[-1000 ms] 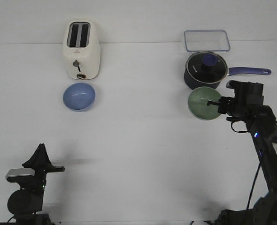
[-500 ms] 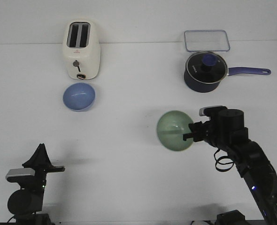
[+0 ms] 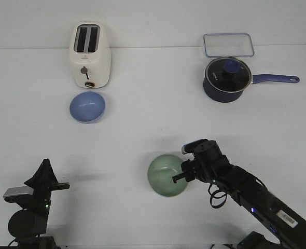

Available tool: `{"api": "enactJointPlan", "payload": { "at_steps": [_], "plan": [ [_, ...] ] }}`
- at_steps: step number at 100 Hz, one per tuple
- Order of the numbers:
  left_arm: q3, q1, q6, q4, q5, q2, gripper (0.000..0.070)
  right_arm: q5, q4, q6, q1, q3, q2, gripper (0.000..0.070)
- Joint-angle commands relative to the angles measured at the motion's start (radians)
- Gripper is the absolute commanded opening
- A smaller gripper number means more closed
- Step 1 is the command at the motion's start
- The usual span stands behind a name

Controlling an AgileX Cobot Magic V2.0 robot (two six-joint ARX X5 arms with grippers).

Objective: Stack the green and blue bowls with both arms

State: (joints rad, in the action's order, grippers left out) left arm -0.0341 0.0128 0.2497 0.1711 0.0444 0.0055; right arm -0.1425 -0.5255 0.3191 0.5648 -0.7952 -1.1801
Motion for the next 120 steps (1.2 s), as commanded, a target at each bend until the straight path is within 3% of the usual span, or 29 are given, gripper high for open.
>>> {"api": "enactJointPlan", "payload": {
  "at_steps": [1, 29, 34, 43, 48, 80, 114, 120],
  "plan": [
    [0.018, 0.0, 0.089, 0.01, -0.008, -0.002, 0.0012, 0.02, 0.024, 0.017, 0.014, -0.004, -0.039, 0.0],
    [0.011, 0.0, 0.26, 0.01, -0.008, -0.002, 0.0012, 0.019, 0.057, 0.0, 0.037, -0.003, -0.146, 0.0021],
    [0.007, 0.0, 0.285, 0.009, -0.008, -0.002, 0.0012, 0.019, 0.06, -0.004, 0.036, -0.003, -0.147, 0.0087],
    [-0.008, 0.0, 0.329, 0.006, -0.011, -0.001, 0.0012, 0.02, 0.06, -0.003, 0.035, -0.004, -0.129, 0.0291],
    [-0.022, 0.0, 0.346, 0.004, -0.016, 0.0, 0.0012, 0.019, 0.061, -0.003, 0.027, -0.005, -0.105, 0.0339],
    [-0.249, 0.0, 0.328, -0.164, -0.019, 0.179, 0.0014, 0.013, 0.053, -0.017, -0.061, -0.023, 0.171, 0.0341],
    [-0.647, 0.001, 0.159, -0.24, -0.078, 0.885, 0.0015, 0.013, 0.018, -0.059, -0.137, -0.023, 0.307, 0.0341],
    [-0.717, 0.001, 0.142, -0.253, -0.09, 1.005, 0.0049, 0.013, 0.002, -0.064, -0.137, -0.023, 0.306, 0.0341]
  ]
}}
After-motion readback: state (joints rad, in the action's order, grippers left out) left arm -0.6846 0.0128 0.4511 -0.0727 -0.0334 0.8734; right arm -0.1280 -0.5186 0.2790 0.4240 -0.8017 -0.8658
